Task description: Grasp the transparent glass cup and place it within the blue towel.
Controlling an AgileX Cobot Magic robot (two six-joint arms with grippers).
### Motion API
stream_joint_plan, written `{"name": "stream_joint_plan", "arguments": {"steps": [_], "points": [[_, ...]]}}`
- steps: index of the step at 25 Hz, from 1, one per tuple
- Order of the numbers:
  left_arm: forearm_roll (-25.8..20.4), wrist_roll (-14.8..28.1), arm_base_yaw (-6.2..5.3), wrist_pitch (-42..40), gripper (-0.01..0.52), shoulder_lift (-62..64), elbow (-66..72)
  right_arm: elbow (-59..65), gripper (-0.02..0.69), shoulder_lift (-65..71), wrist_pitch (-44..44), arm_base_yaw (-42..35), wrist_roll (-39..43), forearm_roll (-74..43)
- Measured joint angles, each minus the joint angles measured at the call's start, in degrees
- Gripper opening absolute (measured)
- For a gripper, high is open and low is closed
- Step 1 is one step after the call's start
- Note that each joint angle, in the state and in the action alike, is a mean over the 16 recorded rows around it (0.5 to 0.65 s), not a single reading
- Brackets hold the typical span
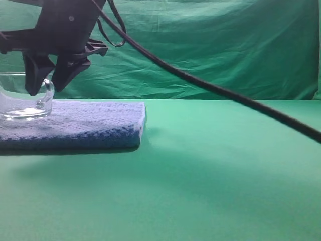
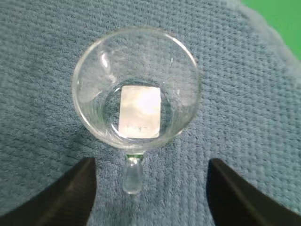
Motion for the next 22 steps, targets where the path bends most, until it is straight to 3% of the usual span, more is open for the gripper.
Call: {"name": "stream_joint_plan", "arguments": {"steps": [12, 22], "points": [[0.0, 0.0, 0.0, 0.0, 0.0, 0.0, 0.0, 1.7, 0.024, -15.0, 18.5, -4.3, 5.6, -0.6], [0.0, 0.0, 0.0, 0.0, 0.0, 0.0, 0.0, 12.6, 0.0, -28.3, 22.6, -5.1, 8.1, -1.1]]}}
